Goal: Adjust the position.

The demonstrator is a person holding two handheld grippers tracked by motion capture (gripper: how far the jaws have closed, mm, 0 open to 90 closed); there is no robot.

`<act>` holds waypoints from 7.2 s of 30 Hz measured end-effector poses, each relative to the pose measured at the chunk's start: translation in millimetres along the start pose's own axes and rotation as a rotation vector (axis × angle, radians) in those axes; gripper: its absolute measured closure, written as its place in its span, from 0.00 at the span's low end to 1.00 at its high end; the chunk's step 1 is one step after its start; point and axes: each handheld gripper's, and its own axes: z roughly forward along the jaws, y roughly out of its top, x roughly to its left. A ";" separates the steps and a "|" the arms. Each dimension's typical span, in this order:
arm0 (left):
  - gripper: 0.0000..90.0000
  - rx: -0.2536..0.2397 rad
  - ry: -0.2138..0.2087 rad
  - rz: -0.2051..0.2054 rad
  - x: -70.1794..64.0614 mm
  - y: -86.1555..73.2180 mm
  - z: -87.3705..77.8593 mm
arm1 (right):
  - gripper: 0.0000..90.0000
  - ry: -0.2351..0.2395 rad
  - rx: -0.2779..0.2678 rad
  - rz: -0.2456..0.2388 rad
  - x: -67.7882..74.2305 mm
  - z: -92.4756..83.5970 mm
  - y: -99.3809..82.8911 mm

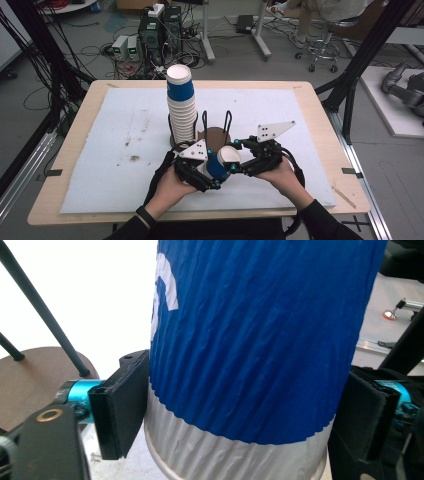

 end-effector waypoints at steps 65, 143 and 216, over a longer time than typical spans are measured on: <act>0.15 -0.130 -0.030 0.009 7.2 6.2 -20.5 | 0.34 0.073 0.061 0.013 -16.3 -12.3 -10.1; 0.09 -0.434 -0.190 -0.157 16.4 3.8 -35.4 | 0.33 0.069 -0.014 -0.087 -6.7 -5.8 -20.0; 0.22 -0.458 -0.144 -0.103 5.5 39.9 -29.7 | 0.34 0.068 -0.112 -0.063 -0.6 11.4 -27.5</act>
